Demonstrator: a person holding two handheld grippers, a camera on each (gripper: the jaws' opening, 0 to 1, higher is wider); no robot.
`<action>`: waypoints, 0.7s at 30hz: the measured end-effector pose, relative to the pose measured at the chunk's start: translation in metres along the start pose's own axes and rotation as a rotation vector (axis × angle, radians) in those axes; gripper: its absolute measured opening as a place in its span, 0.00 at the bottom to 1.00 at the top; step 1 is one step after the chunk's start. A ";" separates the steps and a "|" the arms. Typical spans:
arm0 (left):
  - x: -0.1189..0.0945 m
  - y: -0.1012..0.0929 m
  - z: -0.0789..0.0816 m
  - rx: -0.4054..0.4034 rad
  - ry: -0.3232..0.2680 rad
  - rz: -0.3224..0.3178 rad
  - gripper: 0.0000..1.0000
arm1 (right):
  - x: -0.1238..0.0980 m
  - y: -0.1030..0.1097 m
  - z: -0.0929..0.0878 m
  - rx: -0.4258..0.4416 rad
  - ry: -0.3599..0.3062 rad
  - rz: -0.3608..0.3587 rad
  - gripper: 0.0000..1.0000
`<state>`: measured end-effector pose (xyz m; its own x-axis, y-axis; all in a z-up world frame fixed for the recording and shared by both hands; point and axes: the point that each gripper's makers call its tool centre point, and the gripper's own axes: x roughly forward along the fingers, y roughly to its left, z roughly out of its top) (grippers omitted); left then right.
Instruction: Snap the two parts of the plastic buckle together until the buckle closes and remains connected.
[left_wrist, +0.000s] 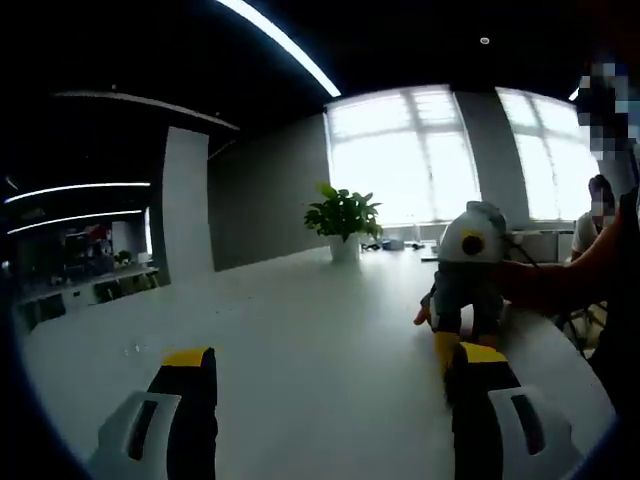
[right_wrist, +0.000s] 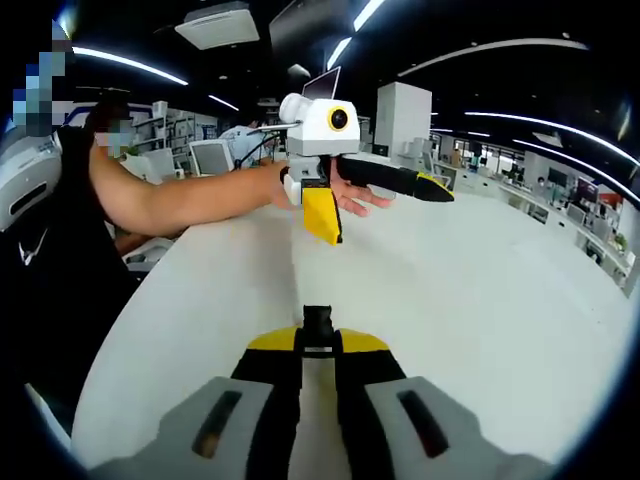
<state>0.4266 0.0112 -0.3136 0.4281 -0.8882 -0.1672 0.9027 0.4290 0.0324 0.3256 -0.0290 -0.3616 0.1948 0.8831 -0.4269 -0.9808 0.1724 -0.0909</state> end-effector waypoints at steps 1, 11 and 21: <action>0.001 0.001 -0.001 -0.002 0.004 0.003 1.00 | 0.000 0.000 0.000 0.000 0.001 -0.001 0.10; -0.004 0.033 -0.010 -0.043 0.062 0.144 1.00 | 0.000 -0.003 0.000 0.006 0.001 -0.017 0.10; -0.020 0.067 -0.019 -0.030 0.114 0.341 1.00 | -0.004 -0.016 0.004 0.018 -0.020 -0.078 0.10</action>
<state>0.4779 0.0611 -0.3270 0.6955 -0.6695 -0.2610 0.7063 0.7037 0.0769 0.3407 -0.0334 -0.3547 0.2707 0.8750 -0.4013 -0.9626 0.2490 -0.1066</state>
